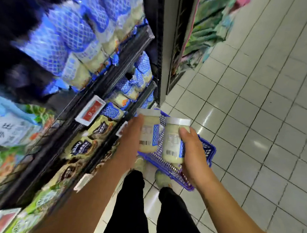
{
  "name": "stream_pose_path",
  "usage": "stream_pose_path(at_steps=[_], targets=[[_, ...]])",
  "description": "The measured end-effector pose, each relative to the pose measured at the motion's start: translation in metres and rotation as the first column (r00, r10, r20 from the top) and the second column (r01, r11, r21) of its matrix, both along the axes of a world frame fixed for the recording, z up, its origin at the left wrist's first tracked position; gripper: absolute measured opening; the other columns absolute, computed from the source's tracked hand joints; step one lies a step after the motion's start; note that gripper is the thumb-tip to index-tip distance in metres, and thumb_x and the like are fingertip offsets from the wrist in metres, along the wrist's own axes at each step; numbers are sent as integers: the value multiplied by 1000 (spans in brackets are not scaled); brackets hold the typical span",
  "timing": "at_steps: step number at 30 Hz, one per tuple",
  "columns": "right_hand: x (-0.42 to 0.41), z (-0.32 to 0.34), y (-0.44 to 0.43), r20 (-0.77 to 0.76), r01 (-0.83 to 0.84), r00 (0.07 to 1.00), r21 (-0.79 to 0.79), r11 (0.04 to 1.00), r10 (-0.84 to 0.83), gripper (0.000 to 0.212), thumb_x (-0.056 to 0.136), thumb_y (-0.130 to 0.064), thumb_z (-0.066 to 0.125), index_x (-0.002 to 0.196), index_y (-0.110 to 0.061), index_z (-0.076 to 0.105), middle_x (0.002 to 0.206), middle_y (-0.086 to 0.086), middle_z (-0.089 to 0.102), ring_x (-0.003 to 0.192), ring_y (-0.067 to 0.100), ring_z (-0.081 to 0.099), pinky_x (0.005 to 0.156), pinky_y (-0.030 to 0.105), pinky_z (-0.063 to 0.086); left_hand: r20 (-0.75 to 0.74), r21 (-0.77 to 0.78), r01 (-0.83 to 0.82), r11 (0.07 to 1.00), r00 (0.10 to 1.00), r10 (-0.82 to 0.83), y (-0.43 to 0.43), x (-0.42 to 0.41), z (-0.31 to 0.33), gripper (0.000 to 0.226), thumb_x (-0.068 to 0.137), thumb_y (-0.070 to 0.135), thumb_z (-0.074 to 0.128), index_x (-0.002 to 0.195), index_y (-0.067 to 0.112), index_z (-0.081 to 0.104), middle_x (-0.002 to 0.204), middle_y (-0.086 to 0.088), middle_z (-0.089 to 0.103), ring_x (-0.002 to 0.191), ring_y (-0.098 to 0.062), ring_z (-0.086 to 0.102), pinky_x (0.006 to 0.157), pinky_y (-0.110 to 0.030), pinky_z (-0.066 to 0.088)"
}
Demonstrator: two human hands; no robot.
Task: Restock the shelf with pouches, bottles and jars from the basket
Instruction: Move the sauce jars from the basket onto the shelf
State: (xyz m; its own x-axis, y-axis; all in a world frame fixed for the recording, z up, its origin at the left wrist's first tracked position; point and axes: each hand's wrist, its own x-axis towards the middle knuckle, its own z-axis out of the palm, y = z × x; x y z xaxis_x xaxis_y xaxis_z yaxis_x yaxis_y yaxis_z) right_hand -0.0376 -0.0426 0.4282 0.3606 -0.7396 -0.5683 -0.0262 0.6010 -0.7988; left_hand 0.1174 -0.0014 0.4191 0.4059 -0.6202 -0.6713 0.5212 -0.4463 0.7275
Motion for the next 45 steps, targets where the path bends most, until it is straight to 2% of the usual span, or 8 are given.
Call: stream_pose_path(at_steps=[7, 18, 22, 25, 32, 36, 41, 45], targets=[[24, 62, 24, 109, -245, 960, -110, 963, 256, 22, 83, -46, 57, 97, -37, 72, 101, -2, 75, 90, 14, 70, 70, 29, 55, -40, -131, -277, 952, 961, 274, 69, 1, 71, 78, 72, 65, 51, 130, 14, 61, 116, -16, 68, 99, -29, 64, 76, -39, 54], [75, 127, 131, 134, -621, 738, -249, 743, 661, 32, 82, -38, 51, 106, -21, 64, 86, -14, 74, 84, 3, 68, 77, 31, 53, 22, -258, -597, 759, 782, 623, 228, 3, 133, 60, 69, 65, 52, 105, 21, 72, 97, -6, 77, 81, -20, 74, 59, -32, 59], [86, 139, 201, 188, -711, 631, -248, 658, 752, 5, 97, -20, 55, 93, -20, 59, 71, -30, 70, 70, -14, 66, 60, 8, 50, 38, -298, -686, 664, 687, 726, 303, -7, 149, 52, 79, 60, 47, 101, 24, 77, 104, -8, 77, 90, -20, 74, 66, -30, 59], [91, 152, 259, 223, -761, 540, -282, 584, 812, 14, 96, -15, 56, 87, -26, 53, 64, -38, 64, 64, -20, 63, 54, 3, 46, 72, -335, -749, 571, 584, 809, 367, -17, 162, 50, 82, 57, 46, 99, 22, 78, 102, -9, 77, 87, -20, 74, 68, -31, 59], [87, 184, 392, 244, -862, 271, -369, 348, 931, 24, 67, -58, 61, 83, -43, 69, 86, -11, 75, 84, 8, 73, 66, 31, 56, 164, -406, -820, 404, 369, 915, 515, -59, 206, 71, 78, 59, 44, 118, 4, 66, 93, -14, 71, 78, -25, 66, 63, -32, 53], [80, 215, 460, 263, -876, 134, -420, 238, 955, 28, 68, -60, 58, 91, -50, 70, 96, -7, 76, 88, 14, 75, 66, 40, 62, 209, -491, -794, 358, 292, 933, 581, -81, 240, 54, 84, 60, 45, 86, 15, 75, 78, -13, 71, 66, -24, 67, 57, -32, 54], [80, 258, 521, 294, -838, 44, -510, 195, 955, 30, 73, -56, 62, 101, -46, 71, 98, -7, 77, 87, 11, 74, 62, 29, 58, 218, -592, -752, 289, 196, 956, 641, -97, 285, 58, 76, 64, 51, 99, 14, 70, 73, -8, 71, 57, -19, 66, 48, -27, 53], [90, 299, 551, 312, -792, -20, -585, 175, 950, 34, 77, -55, 60, 103, -34, 67, 99, 14, 73, 79, 33, 69, 64, 47, 51, 285, -651, -694, 307, 152, 947, 670, -95, 322, 52, 76, 66, 51, 85, 21, 76, 74, -9, 72, 58, -20, 67, 50, -29, 54]])
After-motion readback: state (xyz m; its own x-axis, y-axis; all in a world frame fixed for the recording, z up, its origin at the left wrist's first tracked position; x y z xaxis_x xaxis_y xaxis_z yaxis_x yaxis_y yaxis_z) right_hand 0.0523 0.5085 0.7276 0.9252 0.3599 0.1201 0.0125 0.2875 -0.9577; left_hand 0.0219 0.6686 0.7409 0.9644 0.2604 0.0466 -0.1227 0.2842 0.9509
